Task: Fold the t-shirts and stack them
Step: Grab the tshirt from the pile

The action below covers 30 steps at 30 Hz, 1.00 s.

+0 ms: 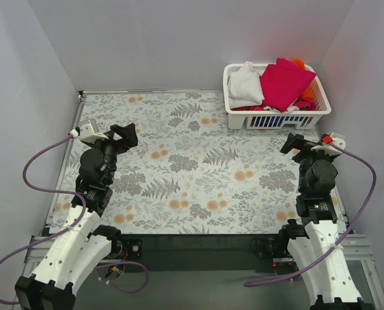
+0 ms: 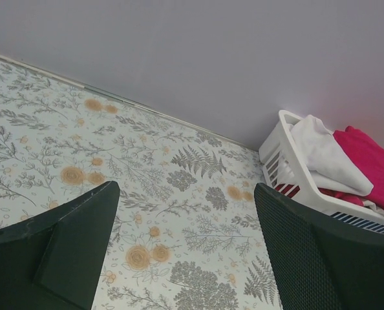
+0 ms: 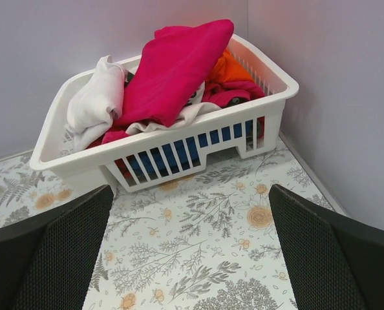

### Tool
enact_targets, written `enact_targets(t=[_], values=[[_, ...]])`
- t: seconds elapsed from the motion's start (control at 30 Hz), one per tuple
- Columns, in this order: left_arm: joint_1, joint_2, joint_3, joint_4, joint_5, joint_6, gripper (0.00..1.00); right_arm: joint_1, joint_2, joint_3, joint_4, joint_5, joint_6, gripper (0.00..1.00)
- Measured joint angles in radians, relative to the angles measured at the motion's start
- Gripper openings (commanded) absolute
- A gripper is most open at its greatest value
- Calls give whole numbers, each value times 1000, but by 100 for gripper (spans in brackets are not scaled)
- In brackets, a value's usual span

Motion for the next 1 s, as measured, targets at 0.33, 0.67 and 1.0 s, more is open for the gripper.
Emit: enact_targets(t=[0.33,0.67,1.0], values=[[-4,56,-3,10,22,11,80,66,192,87,-24,-40,-58,95],[-4,79,-4,21,22,27,82,240,523,390,-83,32,-132,94],[-4,108,-3,13,21,41,83,241,997,875,-174,37,-151,88]])
